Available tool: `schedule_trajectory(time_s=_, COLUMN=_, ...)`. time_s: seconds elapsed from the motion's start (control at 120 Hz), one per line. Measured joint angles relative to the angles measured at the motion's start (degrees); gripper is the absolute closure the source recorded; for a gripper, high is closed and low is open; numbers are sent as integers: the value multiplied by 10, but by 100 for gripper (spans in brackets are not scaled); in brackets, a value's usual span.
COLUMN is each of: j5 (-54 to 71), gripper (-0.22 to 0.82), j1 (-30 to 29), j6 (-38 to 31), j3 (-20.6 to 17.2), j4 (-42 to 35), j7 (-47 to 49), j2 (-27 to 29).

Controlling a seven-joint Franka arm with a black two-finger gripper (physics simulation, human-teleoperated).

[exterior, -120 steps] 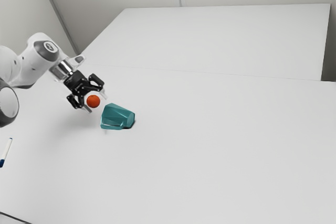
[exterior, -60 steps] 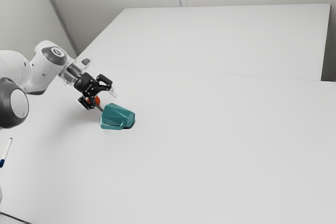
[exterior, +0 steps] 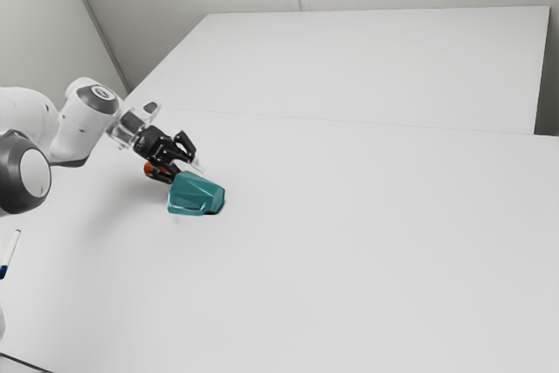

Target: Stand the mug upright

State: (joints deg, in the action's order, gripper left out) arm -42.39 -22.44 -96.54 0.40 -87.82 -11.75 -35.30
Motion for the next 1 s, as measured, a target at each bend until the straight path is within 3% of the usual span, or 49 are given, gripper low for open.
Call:
schedule_trajectory(time_s=0.092, j5=0, gripper=64, j1=1, j6=-3, j3=-5, j4=0, j7=0, j2=0)
schedule_trajectory(time_s=0.292, j5=4, gripper=75, j1=12, j6=-8, j3=-11, j4=3, j7=5, j2=2)
schedule_trajectory(time_s=0.542, j5=53, gripper=78, j1=24, j6=-17, j3=-25, j4=1, j7=30, j2=23)
schedule_trajectory(time_s=0.675, j5=133, gripper=79, j1=58, j6=-27, j3=-41, j4=-6, j7=51, j2=73)
schedule_trajectory(time_s=0.858, j5=256, gripper=79, j1=132, j6=-83, j3=-50, j4=-106, j7=84, j2=180)
schedule_trajectory(time_s=1.0, j5=365, gripper=79, j1=166, j6=-154, j3=-85, j4=-185, j7=119, j2=242)
